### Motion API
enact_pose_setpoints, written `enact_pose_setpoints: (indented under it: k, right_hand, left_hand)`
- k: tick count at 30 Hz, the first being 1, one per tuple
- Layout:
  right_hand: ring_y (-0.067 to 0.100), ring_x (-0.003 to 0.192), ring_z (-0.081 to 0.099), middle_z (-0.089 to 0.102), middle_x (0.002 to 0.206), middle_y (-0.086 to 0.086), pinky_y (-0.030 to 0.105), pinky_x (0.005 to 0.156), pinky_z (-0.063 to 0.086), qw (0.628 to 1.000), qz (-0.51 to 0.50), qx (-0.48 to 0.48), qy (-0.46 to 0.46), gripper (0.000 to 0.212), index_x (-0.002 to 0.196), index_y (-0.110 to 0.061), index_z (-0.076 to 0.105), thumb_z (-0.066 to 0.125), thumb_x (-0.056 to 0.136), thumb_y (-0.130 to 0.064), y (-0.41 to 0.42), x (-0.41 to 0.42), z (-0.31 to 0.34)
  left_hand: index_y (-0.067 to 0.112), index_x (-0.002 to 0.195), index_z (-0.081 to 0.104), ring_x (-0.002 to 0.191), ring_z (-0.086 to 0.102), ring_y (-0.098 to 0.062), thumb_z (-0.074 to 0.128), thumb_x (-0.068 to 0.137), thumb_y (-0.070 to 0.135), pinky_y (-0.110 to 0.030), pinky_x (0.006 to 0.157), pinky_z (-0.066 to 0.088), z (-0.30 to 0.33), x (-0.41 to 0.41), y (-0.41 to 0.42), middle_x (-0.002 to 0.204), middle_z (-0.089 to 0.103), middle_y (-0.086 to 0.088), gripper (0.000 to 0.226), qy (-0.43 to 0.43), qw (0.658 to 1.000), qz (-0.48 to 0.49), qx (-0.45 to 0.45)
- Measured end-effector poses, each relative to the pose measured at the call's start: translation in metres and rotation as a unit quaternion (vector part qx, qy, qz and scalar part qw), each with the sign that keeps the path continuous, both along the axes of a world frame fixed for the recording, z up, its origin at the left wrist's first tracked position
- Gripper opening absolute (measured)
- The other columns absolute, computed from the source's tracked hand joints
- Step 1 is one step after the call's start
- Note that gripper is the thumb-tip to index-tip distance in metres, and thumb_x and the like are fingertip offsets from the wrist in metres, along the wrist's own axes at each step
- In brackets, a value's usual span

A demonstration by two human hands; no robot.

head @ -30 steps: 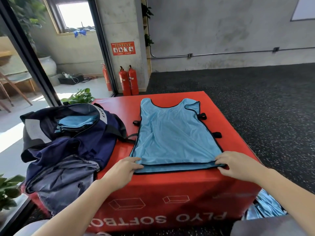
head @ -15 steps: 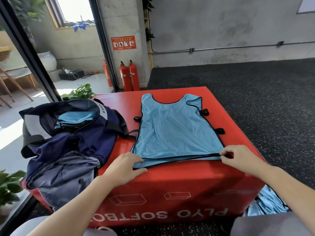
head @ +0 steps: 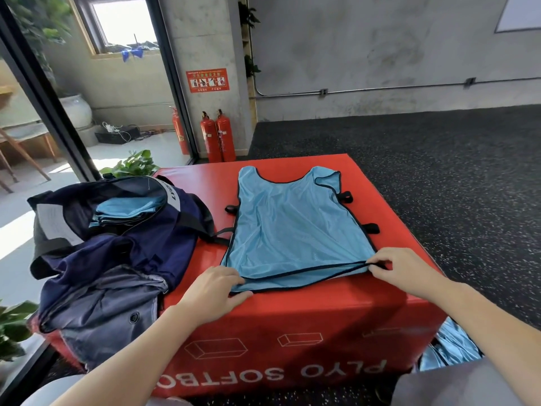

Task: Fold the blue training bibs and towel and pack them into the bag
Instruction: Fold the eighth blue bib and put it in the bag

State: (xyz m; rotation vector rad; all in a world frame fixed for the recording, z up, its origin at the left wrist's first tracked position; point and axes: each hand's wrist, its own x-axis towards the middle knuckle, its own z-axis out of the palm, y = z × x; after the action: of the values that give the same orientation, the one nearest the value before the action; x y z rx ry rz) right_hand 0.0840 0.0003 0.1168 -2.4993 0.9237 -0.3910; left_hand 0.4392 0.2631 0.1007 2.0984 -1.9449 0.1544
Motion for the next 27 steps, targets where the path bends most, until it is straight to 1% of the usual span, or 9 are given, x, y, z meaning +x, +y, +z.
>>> enact_pose_setpoints:
  k: [4,8,11,14,17,19,21,23,27]
  right_hand:
    - [-0.01,0.087,0.058,0.068,0.09,-0.024,0.007,0.073,0.038,0.996,-0.055,0.063,-0.026,0.012,0.088,-0.035,0.071,0.072,0.09,-0.024,-0.004,0.003,0.001]
    - [-0.003,0.089,0.062,0.071,0.088,-0.022,0.023,0.075,0.041,0.992,-0.076,0.098,-0.031,0.01,0.085,-0.034,0.075,0.074,0.089,-0.025,-0.01,0.003,-0.002]
    - [-0.006,0.084,0.061,0.072,0.086,-0.02,0.012,0.07,0.04,0.99,-0.083,0.107,-0.034,0.007,0.087,-0.032,0.078,0.075,0.089,-0.026,-0.01,0.002,-0.003]
    - [-0.009,0.077,0.061,0.072,0.084,-0.02,0.011,0.067,0.039,0.99,-0.086,0.106,-0.04,0.008,0.085,-0.033,0.078,0.075,0.089,-0.025,-0.01,0.001,-0.002]
    - [-0.008,0.064,0.06,0.072,0.076,-0.021,0.013,0.061,0.041,0.989,-0.088,0.108,-0.045,0.008,0.084,-0.031,0.079,0.075,0.089,-0.026,-0.008,0.001,0.0]
    - [-0.005,0.062,0.06,0.071,0.074,-0.024,0.014,0.06,0.042,0.989,-0.086,0.108,-0.048,0.009,0.083,-0.031,0.079,0.074,0.089,-0.026,-0.007,0.0,0.001]
    - [-0.005,0.069,0.063,0.072,0.076,-0.025,0.014,0.064,0.044,0.99,-0.083,0.107,-0.048,0.01,0.082,-0.034,0.078,0.074,0.088,-0.026,-0.006,0.0,0.002]
    - [-0.003,0.078,0.066,0.073,0.079,-0.024,0.018,0.071,0.047,0.99,-0.082,0.108,-0.047,0.014,0.08,-0.037,0.076,0.075,0.088,-0.026,-0.005,0.0,0.002]
    - [-0.004,0.078,0.065,0.072,0.079,-0.024,0.024,0.075,0.049,0.994,-0.062,0.084,-0.036,0.013,0.074,-0.038,0.075,0.08,0.084,-0.03,-0.005,0.001,0.003]
  left_hand:
    - [0.024,0.106,0.078,0.093,0.064,-0.008,0.05,0.086,0.074,-0.026,0.085,0.052,0.002,0.002,0.001,0.098,0.071,0.015,0.06,0.021,1.0,0.011,0.005]
    - [0.025,0.104,0.078,0.093,0.063,-0.007,0.053,0.088,0.064,-0.025,0.085,0.052,-0.002,0.004,0.0,0.097,0.072,0.015,0.049,0.029,0.999,0.021,-0.007]
    - [0.024,0.102,0.077,0.093,0.064,-0.011,0.046,0.091,0.047,-0.033,0.088,0.053,-0.005,0.006,-0.001,0.097,0.072,0.013,0.04,0.023,1.0,0.021,0.004]
    - [0.017,0.109,0.075,0.1,0.065,-0.017,0.05,0.089,0.022,-0.034,0.093,0.052,-0.01,0.011,-0.004,0.103,0.072,0.005,0.032,0.022,1.0,0.014,0.005]
    - [0.015,0.121,0.07,0.114,0.058,-0.014,0.052,0.084,-0.001,-0.026,0.099,0.04,-0.01,0.013,-0.006,0.12,0.065,0.004,0.044,0.061,0.998,0.028,0.004]
    - [0.014,0.127,0.065,0.119,0.046,-0.007,0.05,0.079,-0.008,-0.021,0.096,0.028,-0.007,0.014,-0.006,0.128,0.059,0.005,0.055,0.068,0.997,0.025,0.028]
    - [0.015,0.129,0.064,0.123,0.041,-0.005,0.05,0.076,-0.011,-0.02,0.095,0.024,-0.006,0.018,-0.005,0.131,0.058,0.005,0.06,0.064,0.997,0.015,0.046]
    - [0.016,0.123,0.069,0.126,0.05,-0.01,0.053,0.079,-0.008,-0.019,0.1,0.028,-0.007,0.021,-0.005,0.128,0.062,0.005,0.053,0.07,0.997,0.021,0.036]
    - [0.016,0.104,0.079,0.105,0.064,-0.009,0.069,0.085,0.001,-0.006,0.098,0.033,-0.001,0.018,-0.006,0.109,0.071,0.006,0.025,0.123,0.991,0.047,-0.03]
